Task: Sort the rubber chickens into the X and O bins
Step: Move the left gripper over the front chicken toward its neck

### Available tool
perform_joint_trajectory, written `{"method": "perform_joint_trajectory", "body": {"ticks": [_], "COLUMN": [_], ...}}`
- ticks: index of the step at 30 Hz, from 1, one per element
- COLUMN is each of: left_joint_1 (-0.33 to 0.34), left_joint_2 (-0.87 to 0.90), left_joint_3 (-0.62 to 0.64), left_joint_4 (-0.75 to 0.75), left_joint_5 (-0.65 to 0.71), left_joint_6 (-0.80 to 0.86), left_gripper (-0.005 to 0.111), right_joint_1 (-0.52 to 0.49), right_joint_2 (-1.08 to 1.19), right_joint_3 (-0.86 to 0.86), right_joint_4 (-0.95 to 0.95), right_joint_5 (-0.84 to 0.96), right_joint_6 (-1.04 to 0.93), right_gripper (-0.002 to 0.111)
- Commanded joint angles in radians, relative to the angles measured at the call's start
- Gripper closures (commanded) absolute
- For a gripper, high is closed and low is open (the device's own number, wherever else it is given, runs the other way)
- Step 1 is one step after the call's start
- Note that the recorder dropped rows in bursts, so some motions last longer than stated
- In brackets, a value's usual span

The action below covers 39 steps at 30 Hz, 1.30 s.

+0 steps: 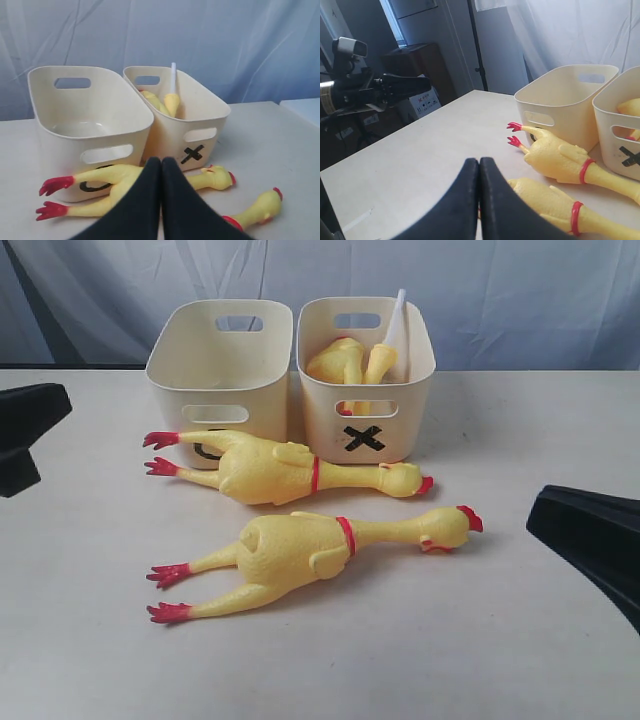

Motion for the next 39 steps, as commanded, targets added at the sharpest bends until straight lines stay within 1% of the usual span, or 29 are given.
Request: {"method": "perform_joint_trajectory", "body": {"ticks": [1,3,5,6,10,13,16,18,22,26,29,31,35,38,39], "left_joint_1": [-0.122,-0.204,-0.275,-0.329,-0.477,-0.562,-0.641,-0.687,-0.748,-0.802,-0.833,-0.852,-0.865,-0.865,-0.860], "left_joint_2": [0.009,0.028,0.054,0.078,0.150,0.201,0.249,0.287,0.362,0.445,0.510,0.554,0.620,0.649,0.655], "left_joint_3": [0.009,-0.004,-0.023,-0.036,-0.104,-0.162,-0.217,-0.254,-0.312,-0.381,-0.446,-0.483,-0.533,-0.564,-0.569], "left_joint_4": [-0.207,-0.273,-0.318,-0.352,-0.459,-0.523,-0.586,-0.646,-0.721,-0.725,-0.769,-0.830,-0.973,-1.134,-1.229], "left_joint_5": [0.166,0.262,0.343,0.385,0.459,0.508,0.581,0.647,0.676,0.703,0.750,0.783,0.820,0.853,0.857], "left_joint_6": [0.154,0.212,0.237,0.268,0.375,0.438,0.555,0.665,0.790,0.797,0.868,0.951,1.137,1.348,1.455], "left_gripper": [0.107,0.107,0.107,0.107,0.107,0.107,0.107,0.107,0.107,0.107,0.107,0.107,0.107,0.107,0.107], "right_joint_1": [-0.004,-0.004,-0.004,-0.004,-0.004,-0.004,-0.004,-0.004,-0.004,-0.004,-0.004,-0.004,-0.004,-0.004,-0.004], "right_joint_2": [-0.007,-0.007,-0.007,-0.007,-0.007,-0.007,-0.007,-0.007,-0.007,-0.007,-0.007,-0.007,-0.007,-0.007,-0.007], "right_joint_3": [0.006,0.006,0.006,0.006,0.006,0.006,0.006,0.006,0.006,0.006,0.006,0.006,0.006,0.006,0.006], "right_joint_4": [0.000,0.000,0.000,0.000,0.000,0.000,0.000,0.000,0.000,0.000,0.000,0.000,0.000,0.000,0.000], "right_joint_5": [0.000,0.000,0.000,0.000,0.000,0.000,0.000,0.000,0.000,0.000,0.000,0.000,0.000,0.000,0.000], "right_joint_6": [-0.001,-0.001,-0.001,-0.001,-0.001,-0.001,-0.001,-0.001,-0.001,-0.001,-0.001,-0.001,-0.001,-0.001,-0.001], "right_gripper": [0.108,0.108,0.108,0.108,0.108,0.108,0.108,0.108,0.108,0.108,0.108,0.108,0.108,0.108,0.108]}}
